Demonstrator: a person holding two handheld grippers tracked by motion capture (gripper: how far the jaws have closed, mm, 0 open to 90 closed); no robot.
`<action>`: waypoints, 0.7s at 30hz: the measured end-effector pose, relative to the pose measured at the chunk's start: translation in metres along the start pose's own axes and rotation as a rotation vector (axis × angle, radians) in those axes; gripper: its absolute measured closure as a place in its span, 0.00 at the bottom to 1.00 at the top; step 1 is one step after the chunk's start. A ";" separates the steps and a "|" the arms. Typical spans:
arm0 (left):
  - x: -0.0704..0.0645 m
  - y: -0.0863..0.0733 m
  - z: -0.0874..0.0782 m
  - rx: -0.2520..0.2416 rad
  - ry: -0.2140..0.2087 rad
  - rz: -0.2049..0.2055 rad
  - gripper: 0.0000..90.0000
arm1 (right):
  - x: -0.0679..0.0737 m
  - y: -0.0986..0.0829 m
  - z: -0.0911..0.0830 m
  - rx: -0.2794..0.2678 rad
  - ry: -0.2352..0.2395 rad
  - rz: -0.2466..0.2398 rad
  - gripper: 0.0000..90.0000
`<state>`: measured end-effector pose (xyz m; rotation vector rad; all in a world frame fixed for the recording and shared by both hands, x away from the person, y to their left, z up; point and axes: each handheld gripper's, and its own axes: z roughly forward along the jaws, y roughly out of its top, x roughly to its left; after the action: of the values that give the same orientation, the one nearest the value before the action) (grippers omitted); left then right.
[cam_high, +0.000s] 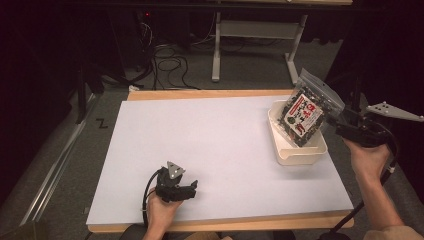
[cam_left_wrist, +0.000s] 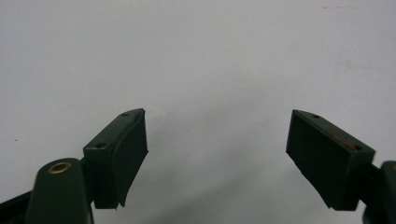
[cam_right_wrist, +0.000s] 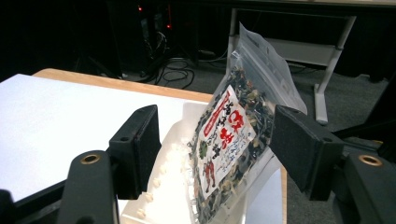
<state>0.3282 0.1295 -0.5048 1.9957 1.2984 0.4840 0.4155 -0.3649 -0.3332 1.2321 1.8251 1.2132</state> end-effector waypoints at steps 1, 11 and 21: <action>0.000 0.000 0.000 0.000 0.000 0.000 0.23 | 0.000 -0.001 -0.001 -0.004 0.004 -0.005 0.37; -0.002 0.001 -0.001 -0.007 -0.019 0.006 0.22 | 0.013 -0.009 -0.005 0.006 0.004 -0.041 0.40; -0.001 0.001 0.000 -0.016 -0.014 0.006 0.22 | 0.027 -0.017 -0.009 -0.005 0.077 -0.066 0.38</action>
<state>0.3283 0.1283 -0.5041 1.9870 1.2763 0.4805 0.3915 -0.3456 -0.3448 1.1271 1.9017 1.2437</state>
